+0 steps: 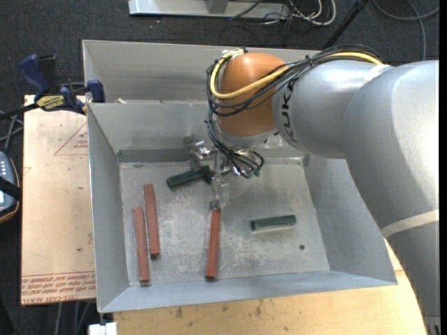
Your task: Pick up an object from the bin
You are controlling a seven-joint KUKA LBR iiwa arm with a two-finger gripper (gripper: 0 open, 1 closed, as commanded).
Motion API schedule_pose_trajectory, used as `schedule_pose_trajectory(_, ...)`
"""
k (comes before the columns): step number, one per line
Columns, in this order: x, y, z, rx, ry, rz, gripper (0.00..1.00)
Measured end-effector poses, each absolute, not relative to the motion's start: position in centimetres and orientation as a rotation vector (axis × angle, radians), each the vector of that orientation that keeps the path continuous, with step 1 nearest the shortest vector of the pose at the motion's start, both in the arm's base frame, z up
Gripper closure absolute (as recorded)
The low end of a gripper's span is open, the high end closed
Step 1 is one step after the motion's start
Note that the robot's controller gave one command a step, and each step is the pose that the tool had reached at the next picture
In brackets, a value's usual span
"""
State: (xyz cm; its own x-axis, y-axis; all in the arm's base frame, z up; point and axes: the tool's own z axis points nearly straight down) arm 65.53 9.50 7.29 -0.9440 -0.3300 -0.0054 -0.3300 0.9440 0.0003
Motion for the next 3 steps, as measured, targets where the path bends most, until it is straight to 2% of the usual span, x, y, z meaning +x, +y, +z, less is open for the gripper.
schedule_pose_trajectory(1, 65.76, 9.29, 6.5, -0.389, 3.107, 0.004, 1.0)
schedule_pose_trajectory(3, 65.55, 9.15, 7.27, -0.266, 3.125, 0.004, 1.0)
